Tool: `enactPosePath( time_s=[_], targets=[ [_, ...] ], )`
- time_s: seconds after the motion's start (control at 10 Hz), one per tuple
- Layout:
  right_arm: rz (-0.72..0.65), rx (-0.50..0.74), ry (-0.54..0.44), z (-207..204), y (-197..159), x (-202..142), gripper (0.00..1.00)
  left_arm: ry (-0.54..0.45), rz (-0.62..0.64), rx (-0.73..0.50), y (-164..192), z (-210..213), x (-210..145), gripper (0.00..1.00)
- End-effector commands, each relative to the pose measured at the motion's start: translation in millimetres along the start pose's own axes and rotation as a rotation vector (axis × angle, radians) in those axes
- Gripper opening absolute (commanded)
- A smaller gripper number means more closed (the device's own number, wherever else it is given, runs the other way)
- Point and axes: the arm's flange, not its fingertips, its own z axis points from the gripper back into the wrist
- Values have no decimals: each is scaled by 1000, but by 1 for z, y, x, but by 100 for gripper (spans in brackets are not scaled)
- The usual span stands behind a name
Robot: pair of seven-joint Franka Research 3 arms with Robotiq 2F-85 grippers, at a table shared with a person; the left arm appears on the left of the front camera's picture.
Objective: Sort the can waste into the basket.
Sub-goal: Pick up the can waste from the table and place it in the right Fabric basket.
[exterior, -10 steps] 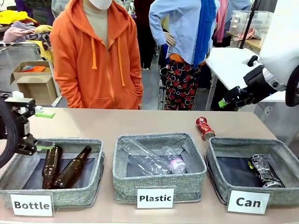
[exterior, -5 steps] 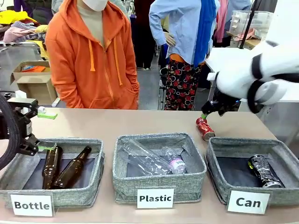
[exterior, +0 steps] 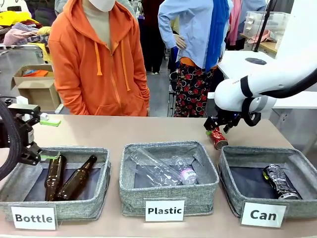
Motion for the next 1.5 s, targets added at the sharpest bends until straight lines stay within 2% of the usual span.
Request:
enactPosePath(
  time_s=[0.0, 0.4, 0.5, 0.6, 0.7, 0.8, 0.9, 1.4],
  targets=[
    [-41, -24, 36, -9, 2, 20, 100, -3, 6, 4, -2, 0, -2, 100],
    [-48, -52, 69, -19, 5, 25, 100, -3, 6, 4, -2, 0, -2, 100],
    [-38, -48, 80, -19, 6, 22, 41, -3, 6, 4, -2, 0, -2, 100],
    [-39, -46, 84, -19, 6, 21, 40, -3, 6, 4, -2, 0, -2, 100],
    [-43, -47, 92, -20, 6, 20, 0, -3, 6, 4, -2, 0, -2, 100],
    [-46, -57, 97, -20, 6, 19, 34, -3, 6, 4, -2, 0, -2, 100],
    [-43, -58, 107, -20, 5, 18, 0, -3, 6, 4, -2, 0, -2, 100],
    [-25, -44, 110, -9, 3, 11, 0, -3, 6, 4, -2, 0, -2, 100]
  ],
)
